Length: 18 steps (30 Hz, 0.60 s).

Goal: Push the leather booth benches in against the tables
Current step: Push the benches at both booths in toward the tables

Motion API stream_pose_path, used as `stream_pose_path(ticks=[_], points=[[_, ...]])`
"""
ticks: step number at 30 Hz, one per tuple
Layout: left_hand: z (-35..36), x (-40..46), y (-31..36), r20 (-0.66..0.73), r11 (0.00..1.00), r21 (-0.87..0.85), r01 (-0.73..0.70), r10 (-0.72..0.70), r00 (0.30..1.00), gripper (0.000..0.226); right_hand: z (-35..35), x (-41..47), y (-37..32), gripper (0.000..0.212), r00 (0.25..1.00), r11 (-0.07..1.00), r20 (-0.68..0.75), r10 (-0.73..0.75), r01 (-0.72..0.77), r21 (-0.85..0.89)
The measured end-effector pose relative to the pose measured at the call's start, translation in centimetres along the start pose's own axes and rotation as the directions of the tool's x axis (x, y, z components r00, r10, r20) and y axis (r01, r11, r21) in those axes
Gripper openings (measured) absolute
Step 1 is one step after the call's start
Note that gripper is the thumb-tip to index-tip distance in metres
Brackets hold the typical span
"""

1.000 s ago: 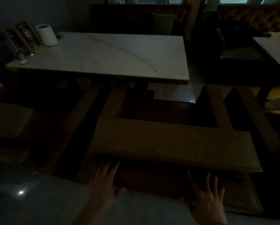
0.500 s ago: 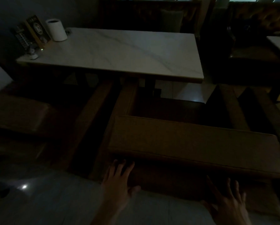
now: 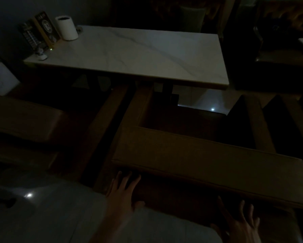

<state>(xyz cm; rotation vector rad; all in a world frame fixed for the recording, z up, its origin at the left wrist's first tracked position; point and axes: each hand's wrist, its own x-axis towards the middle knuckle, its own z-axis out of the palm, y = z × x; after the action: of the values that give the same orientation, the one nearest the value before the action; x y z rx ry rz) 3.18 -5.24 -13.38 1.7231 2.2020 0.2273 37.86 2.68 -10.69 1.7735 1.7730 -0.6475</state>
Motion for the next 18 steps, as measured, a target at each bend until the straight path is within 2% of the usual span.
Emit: stream_pose_path(ticks=[2, 11, 18], points=[[-0.1, 0.9, -0.2, 0.006, 1.000, 0.000, -0.002, 0.002, 1.000, 0.084, -0.9, 0.4, -0.3, 0.106, 0.999, 0.999, 0.037, -0.008, 0.007, 0.034], [0.1, 1.8, -0.2, -0.055, 0.996, 0.090, 0.002, 0.003, 0.998, 0.083, -0.6, 1.2, -0.1, 0.102, 0.995, 0.998, -0.078, -0.057, 0.059, 0.025], [0.4, 2.1, -0.4, -0.045, 0.995, 0.104, 0.009, -0.004, 0.999, 0.083, -0.1, 2.0, 0.9, 0.101, 0.992, 0.994, -0.077, -0.101, 0.104, 0.042]])
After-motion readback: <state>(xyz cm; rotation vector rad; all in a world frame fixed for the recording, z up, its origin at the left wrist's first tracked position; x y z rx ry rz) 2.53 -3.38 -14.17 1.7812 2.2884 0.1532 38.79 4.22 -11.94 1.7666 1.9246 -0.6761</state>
